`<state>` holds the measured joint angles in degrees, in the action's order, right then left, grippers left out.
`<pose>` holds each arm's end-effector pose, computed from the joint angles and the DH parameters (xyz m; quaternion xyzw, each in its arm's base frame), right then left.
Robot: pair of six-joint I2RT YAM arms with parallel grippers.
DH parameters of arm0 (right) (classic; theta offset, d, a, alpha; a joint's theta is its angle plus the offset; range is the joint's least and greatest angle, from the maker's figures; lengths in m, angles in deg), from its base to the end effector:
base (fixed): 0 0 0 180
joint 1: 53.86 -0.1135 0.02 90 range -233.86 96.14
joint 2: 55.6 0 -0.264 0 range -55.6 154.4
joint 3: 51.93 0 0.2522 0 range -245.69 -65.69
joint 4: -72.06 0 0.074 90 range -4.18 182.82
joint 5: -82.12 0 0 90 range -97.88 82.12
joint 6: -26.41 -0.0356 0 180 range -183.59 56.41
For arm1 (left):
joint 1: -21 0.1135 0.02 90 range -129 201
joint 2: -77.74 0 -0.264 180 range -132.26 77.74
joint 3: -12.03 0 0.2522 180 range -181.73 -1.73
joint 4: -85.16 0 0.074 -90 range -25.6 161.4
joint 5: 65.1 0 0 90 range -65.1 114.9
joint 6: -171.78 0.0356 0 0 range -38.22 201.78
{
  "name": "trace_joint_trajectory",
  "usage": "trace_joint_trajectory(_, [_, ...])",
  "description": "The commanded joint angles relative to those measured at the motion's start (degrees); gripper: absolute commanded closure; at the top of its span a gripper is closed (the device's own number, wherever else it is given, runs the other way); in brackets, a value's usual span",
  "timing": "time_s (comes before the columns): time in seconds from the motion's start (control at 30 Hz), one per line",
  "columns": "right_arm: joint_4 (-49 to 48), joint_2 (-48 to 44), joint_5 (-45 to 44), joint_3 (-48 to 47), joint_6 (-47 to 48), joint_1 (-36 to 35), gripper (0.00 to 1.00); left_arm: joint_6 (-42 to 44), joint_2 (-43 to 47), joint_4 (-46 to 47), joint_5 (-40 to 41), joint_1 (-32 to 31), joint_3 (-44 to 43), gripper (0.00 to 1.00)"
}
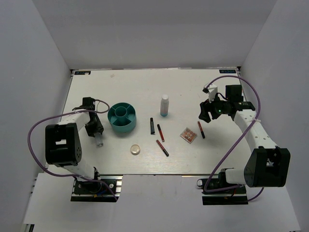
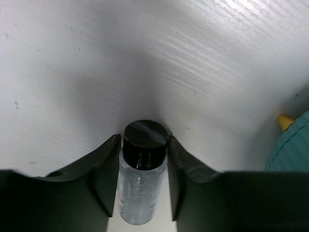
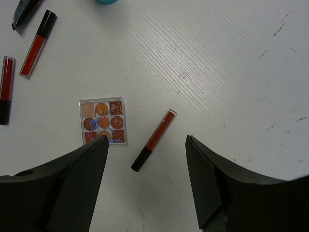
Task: Organize the makeup
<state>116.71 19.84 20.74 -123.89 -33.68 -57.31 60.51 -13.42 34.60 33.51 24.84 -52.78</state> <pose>0.2741 0.0336 0.2753 -0.3444 0.8416 0.1455 0.3899 0.2751 0.0238 0.1591 -0.2237 0.9651 0.0565 0.1236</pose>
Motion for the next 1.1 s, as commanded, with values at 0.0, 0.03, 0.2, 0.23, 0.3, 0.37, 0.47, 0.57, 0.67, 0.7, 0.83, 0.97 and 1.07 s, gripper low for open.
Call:
trace_joint_trajectory(0.0, [-1.89, -1.70, 0.03, 0.80, -0.82, 0.19, 0.29, 0.62, -0.69, 0.41, -3.59, 1.43, -0.90, 0.59])
trace_joint_trajectory(0.03, [-1.89, -1.79, -0.06, 0.80, -0.82, 0.28, 0.29, 0.62, -0.69, 0.41, -4.11, 1.44, -0.90, 0.63])
trace_joint_trajectory(0.2, [-1.80, -1.70, -0.15, 0.71, -0.82, 0.19, 0.29, 0.97, 2.02, -0.73, -6.58, 2.49, -2.21, 0.81])
trace_joint_trajectory(0.23, [-1.72, -1.70, -0.06, 0.71, -0.73, 0.19, 0.29, 1.06, 4.30, -0.99, -7.10, 2.49, -2.65, 0.84])
trace_joint_trajectory(0.3, [-1.72, -1.79, 0.03, 0.63, -0.73, 0.28, 0.29, 2.11, 7.38, -1.00, -10.60, 2.49, -4.14, 0.87])
trace_joint_trajectory(0.37, [-1.63, -1.70, 0.21, 0.54, -0.73, 0.10, 0.29, 3.08, 12.39, -1.17, -14.38, 2.49, -6.07, 0.93])
trace_joint_trajectory(0.47, [-1.63, -1.61, 0.47, 0.54, -0.82, 0.28, 0.29, 3.70, 19.16, 1.72, -18.96, 1.96, -6.61, 0.97])
trace_joint_trajectory(0.57, [-1.45, -1.52, 0.64, 0.36, -0.82, 0.02, 0.30, 4.66, 23.90, 6.11, -23.44, 0.82, -6.26, 1.00])
trace_joint_trajectory(0.67, [-1.19, -1.44, 0.65, 0.10, -0.82, 0.01, 0.30, 5.28, 25.84, 12.16, -26.53, 0.82, -4.77, 1.00])
trace_joint_trajectory(0.7, [-1.10, -1.44, 0.56, 0.01, -0.82, 0.01, 0.30, 5.37, 25.76, 13.06, -28.01, 0.82, -4.59, 1.00])
trace_joint_trajectory(0.83, [-0.92, -1.52, 0.73, -0.34, -0.82, 0.01, 0.30, 5.81, 23.66, 18.24, -32.68, 0.82, -3.62, 1.00])
trace_joint_trajectory(0.97, [-0.92, -2.05, 0.65, -0.17, -0.73, 0.01, 0.30, 5.63, 23.21, 27.53, -33.21, 0.82, -0.12, 1.00])
trace_joint_trajectory(1.07, [-0.66, -2.58, 0.73, 0.36, -0.64, 0.02, 0.30, 4.76, 23.39, 33.78, -33.83, 0.82, 3.14, 1.00])
